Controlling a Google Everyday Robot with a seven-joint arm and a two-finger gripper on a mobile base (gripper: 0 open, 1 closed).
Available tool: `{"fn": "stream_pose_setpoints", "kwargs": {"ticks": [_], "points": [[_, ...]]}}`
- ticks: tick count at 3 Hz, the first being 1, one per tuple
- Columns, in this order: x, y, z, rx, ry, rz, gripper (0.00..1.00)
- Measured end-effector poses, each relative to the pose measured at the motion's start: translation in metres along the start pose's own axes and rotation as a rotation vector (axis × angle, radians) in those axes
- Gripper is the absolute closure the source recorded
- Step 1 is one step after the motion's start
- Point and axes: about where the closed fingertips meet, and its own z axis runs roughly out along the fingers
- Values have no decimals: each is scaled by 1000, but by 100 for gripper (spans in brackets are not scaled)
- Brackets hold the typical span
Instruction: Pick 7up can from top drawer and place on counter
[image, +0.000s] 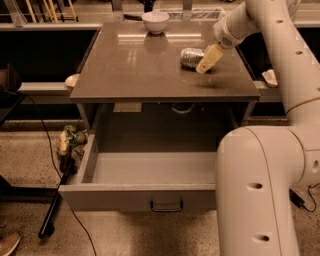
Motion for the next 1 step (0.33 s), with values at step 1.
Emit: {"fn": "stream_pose_setpoints", "kwargs": {"ticks": [1], "points": [[-5, -10, -24, 35, -31, -4, 0]]}}
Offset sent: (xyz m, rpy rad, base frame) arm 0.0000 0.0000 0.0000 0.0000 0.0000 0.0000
